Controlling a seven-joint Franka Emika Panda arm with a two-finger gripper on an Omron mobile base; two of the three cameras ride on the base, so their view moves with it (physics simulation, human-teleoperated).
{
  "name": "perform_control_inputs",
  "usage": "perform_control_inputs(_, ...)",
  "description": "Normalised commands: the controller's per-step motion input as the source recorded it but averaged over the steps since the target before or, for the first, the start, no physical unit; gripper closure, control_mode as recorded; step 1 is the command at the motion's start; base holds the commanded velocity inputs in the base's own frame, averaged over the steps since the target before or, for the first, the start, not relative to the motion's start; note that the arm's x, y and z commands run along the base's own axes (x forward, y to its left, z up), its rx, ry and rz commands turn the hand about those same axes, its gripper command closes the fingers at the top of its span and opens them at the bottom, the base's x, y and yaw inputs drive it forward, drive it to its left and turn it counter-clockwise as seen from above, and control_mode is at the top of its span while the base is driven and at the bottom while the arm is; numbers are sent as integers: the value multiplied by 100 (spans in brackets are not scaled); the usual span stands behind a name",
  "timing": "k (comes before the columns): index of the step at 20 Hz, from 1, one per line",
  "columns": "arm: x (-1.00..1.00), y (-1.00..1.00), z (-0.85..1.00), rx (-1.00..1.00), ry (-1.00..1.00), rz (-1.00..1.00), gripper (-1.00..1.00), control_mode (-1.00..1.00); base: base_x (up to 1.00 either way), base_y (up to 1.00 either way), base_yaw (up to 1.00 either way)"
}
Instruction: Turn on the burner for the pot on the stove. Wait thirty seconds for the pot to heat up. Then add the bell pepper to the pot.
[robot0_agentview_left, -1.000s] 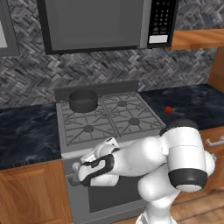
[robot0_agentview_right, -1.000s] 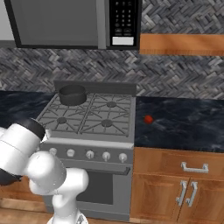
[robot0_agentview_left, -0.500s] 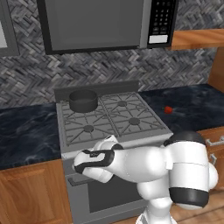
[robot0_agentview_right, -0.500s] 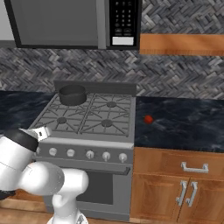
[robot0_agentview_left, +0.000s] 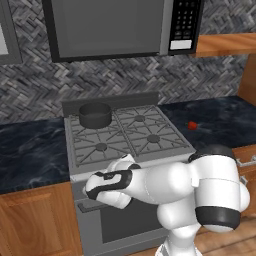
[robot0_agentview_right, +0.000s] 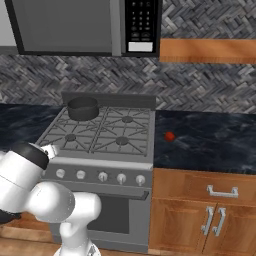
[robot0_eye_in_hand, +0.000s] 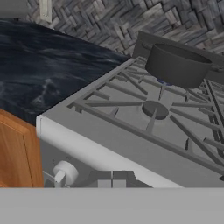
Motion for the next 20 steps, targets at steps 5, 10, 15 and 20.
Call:
perform_control_inputs(5,0,0,0,0,0,0,100,-100,0,0,0)
perform_control_inputs(10,0,0,0,0,0,0,100,-100,0,0,0)
perform_control_inputs(15,0,0,0,0,0,0,100,-100,0,0,0)
perform_control_inputs(20,0,0,0,0,0,0,100,-100,0,0,0)
